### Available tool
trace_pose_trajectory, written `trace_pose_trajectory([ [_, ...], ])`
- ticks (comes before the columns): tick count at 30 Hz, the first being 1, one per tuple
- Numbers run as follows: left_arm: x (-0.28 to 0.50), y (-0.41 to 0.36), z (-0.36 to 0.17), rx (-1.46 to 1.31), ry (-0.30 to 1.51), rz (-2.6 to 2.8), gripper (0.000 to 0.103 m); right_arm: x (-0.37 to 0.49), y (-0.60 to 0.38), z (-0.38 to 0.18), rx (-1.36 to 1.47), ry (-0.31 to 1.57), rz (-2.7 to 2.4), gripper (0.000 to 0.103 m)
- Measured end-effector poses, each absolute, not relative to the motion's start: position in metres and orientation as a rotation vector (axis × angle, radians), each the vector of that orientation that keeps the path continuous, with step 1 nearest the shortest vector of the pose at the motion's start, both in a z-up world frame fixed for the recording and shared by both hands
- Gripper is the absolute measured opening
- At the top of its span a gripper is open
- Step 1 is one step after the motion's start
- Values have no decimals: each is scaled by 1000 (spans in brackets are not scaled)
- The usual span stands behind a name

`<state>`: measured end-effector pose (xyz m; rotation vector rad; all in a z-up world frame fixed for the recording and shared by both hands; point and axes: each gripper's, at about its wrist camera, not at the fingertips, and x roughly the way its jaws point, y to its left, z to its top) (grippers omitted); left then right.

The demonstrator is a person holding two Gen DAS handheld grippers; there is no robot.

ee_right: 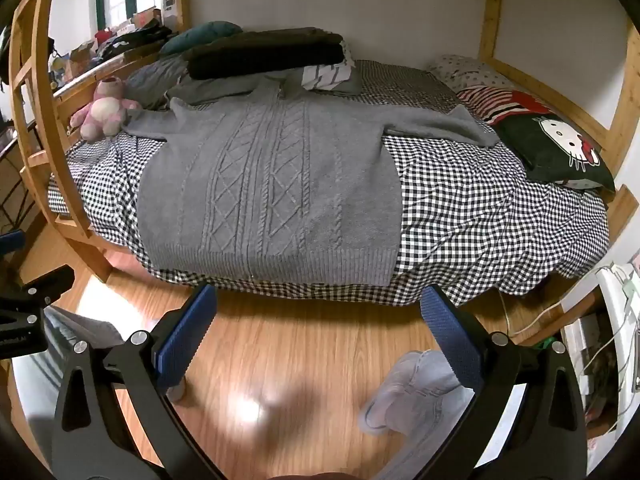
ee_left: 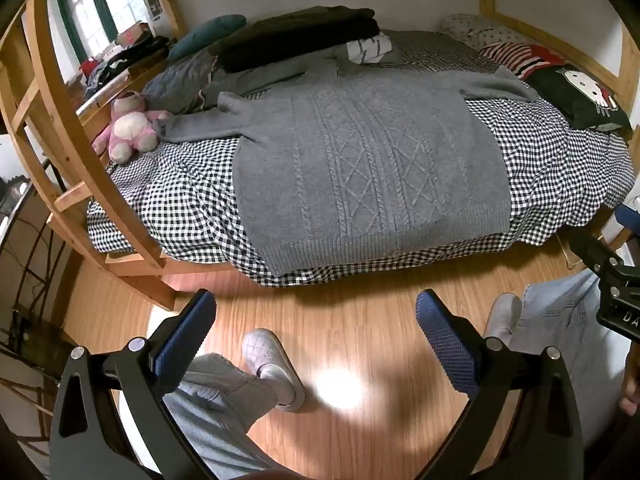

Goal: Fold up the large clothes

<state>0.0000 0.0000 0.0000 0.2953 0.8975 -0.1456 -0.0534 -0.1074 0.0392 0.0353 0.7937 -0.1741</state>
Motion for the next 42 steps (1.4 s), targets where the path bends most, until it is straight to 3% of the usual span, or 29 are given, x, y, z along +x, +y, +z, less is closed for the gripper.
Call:
trace_pose_trajectory([
  [42, -1, -3, -3, 309, 903, -147, 98, -55, -107, 38, 36, 795, -175, 100],
])
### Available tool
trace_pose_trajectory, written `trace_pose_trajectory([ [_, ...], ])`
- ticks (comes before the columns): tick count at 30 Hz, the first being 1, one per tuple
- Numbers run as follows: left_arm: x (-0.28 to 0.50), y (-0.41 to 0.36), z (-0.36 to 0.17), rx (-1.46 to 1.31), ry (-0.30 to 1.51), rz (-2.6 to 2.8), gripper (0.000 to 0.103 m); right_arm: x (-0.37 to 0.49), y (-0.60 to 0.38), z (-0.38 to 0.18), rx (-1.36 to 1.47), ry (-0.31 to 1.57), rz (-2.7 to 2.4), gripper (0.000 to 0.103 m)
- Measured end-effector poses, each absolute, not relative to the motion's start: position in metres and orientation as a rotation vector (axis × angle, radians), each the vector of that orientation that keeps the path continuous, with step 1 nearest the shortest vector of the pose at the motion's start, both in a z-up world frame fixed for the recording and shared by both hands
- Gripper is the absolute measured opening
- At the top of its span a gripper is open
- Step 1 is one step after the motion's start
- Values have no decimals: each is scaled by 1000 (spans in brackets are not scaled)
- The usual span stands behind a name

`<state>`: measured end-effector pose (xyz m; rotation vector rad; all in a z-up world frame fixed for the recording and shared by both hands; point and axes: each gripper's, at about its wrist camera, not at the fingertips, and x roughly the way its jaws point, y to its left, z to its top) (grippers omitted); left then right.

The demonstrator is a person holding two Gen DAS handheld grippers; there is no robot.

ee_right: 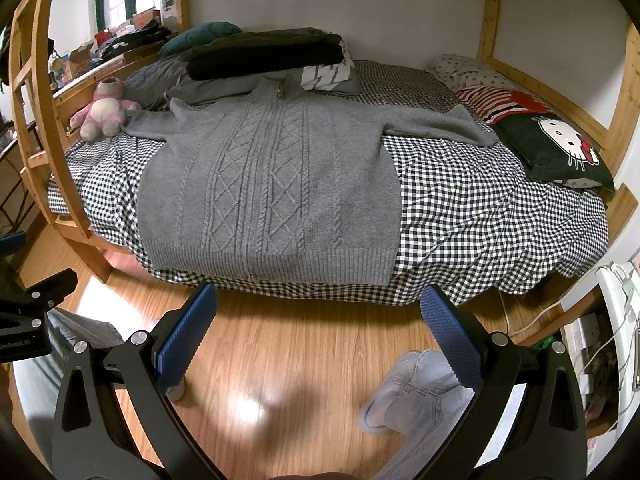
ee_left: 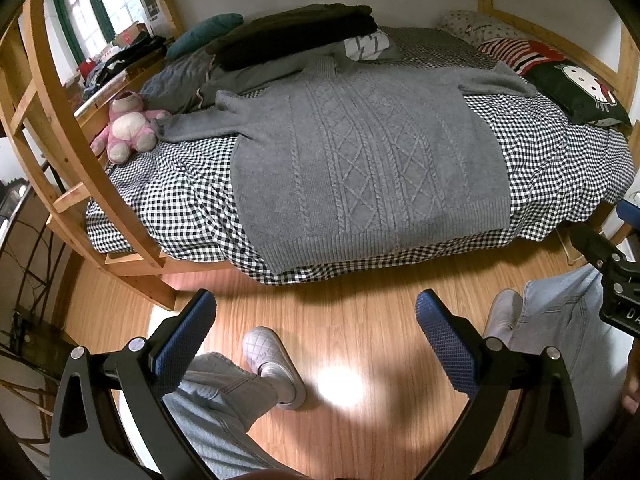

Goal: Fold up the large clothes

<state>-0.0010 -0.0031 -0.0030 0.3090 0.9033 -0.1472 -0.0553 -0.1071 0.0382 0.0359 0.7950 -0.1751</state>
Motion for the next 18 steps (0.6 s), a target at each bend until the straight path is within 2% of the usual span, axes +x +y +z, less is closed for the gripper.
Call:
trace_pose_trajectory([
  [18, 8, -3, -13, 313, 933, -142, 98, -46, -112, 31, 48, 811, -184, 100],
])
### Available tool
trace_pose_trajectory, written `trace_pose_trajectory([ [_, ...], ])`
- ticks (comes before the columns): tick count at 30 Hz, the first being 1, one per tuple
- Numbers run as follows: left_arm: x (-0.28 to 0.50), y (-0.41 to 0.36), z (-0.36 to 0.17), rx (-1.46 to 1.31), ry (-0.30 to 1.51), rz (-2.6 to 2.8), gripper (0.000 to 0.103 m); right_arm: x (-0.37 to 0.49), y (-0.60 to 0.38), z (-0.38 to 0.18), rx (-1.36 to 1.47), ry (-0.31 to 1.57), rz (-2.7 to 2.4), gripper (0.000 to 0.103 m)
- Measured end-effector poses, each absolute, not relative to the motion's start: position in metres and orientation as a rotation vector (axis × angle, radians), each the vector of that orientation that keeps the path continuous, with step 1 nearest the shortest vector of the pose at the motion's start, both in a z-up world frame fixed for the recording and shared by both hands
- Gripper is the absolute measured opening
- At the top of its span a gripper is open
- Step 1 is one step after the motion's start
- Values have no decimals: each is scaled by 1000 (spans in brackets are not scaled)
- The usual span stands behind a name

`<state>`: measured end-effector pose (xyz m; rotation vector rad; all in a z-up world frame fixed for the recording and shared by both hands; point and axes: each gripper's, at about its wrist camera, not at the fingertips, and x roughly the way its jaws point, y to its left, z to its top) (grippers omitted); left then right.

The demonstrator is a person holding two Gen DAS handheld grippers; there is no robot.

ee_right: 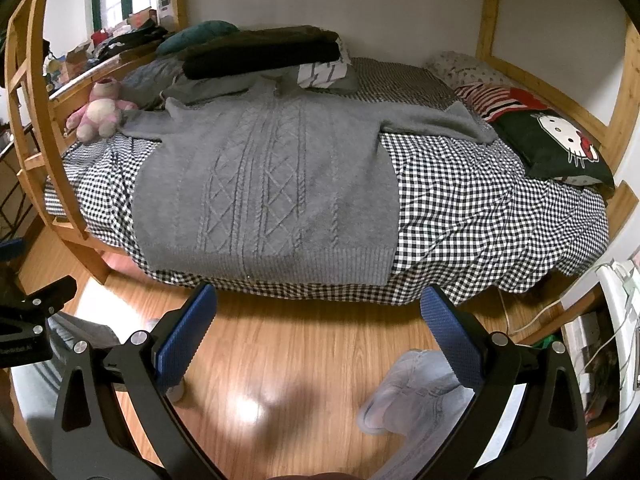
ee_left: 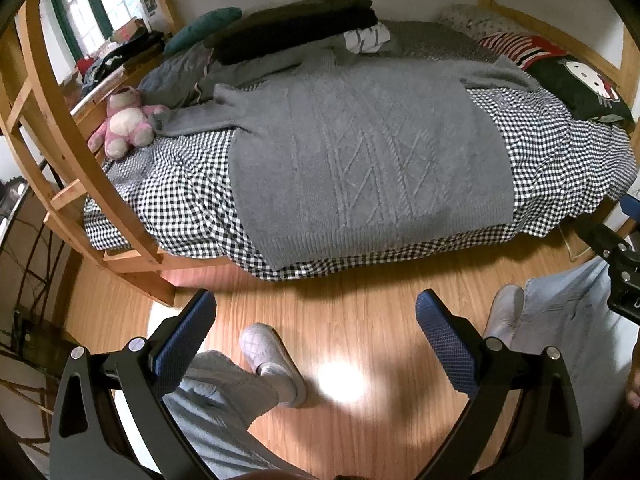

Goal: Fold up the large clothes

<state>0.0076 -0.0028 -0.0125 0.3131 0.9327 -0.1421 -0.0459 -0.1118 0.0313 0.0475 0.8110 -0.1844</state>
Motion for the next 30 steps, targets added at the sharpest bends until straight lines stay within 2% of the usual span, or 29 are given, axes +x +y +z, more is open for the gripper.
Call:
trace_pose_trajectory([
  [13, 32, -8, -18, 305, 956, -135, 98, -18, -121, 24, 42, 836, -190, 100],
  [30, 108, -36, -24, 289, 975, -109, 98, 64, -155, 21, 36, 853, -169, 100],
])
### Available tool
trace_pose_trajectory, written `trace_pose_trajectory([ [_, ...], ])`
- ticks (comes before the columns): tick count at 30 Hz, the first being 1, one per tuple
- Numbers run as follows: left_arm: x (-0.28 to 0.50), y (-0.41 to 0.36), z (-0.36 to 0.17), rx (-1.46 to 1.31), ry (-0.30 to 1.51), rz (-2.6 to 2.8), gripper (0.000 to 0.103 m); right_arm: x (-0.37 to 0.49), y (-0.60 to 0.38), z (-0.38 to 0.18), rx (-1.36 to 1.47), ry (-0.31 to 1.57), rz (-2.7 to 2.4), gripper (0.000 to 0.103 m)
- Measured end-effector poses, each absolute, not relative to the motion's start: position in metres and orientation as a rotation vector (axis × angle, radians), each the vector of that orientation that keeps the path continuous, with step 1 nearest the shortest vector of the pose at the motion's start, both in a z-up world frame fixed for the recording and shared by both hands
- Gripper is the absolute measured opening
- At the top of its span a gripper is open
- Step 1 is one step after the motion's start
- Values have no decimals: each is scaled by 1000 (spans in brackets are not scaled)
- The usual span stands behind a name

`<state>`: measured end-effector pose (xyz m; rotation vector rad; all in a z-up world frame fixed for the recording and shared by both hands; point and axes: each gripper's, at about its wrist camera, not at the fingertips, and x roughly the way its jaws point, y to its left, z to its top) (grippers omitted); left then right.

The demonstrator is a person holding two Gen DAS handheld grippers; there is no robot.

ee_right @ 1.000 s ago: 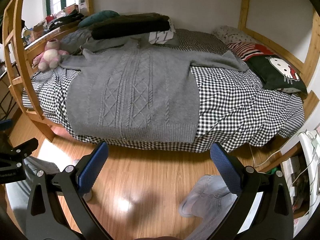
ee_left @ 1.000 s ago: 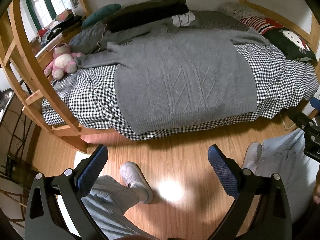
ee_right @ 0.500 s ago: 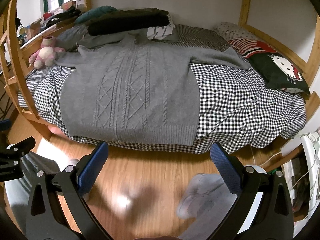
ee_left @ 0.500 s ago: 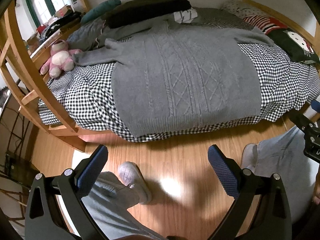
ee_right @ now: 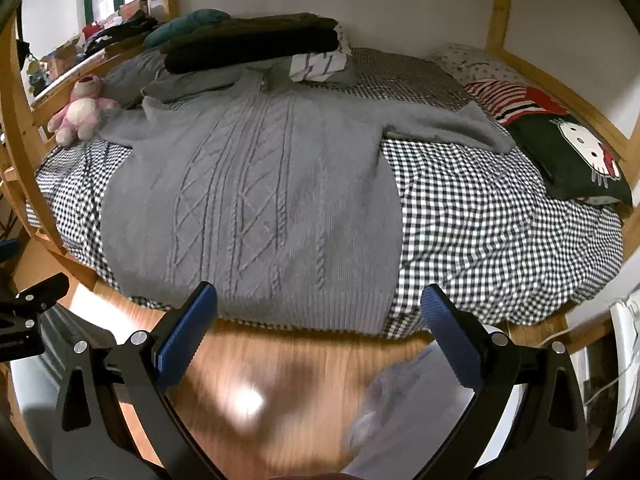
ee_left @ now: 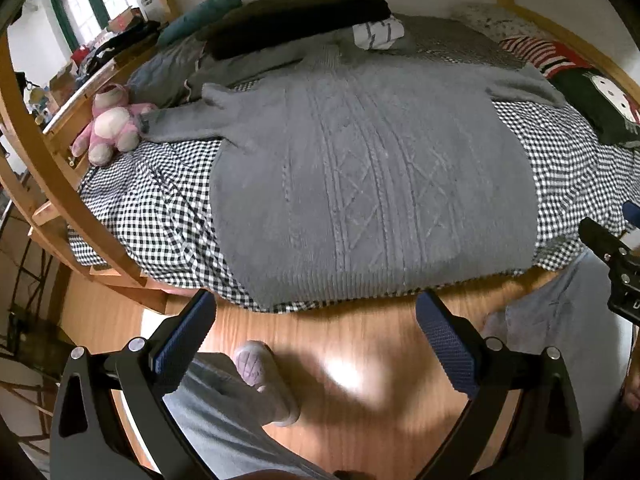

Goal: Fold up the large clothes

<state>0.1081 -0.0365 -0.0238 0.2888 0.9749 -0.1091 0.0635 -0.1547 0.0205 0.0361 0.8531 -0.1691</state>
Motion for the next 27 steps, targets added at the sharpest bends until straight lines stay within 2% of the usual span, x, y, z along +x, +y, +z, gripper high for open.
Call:
trace_pose_trajectory([
  [15, 225, -23, -50, 200, 1013, -7, 98, 177, -160, -3, -16, 914, -144, 100],
  [21, 299, 21, -62, 87, 968, 84, 98, 234, -130, -7, -99, 849, -74, 100],
  [27, 404, 99, -84, -142, 977, 63, 98, 287, -72, -11, -182, 800, 45, 100],
])
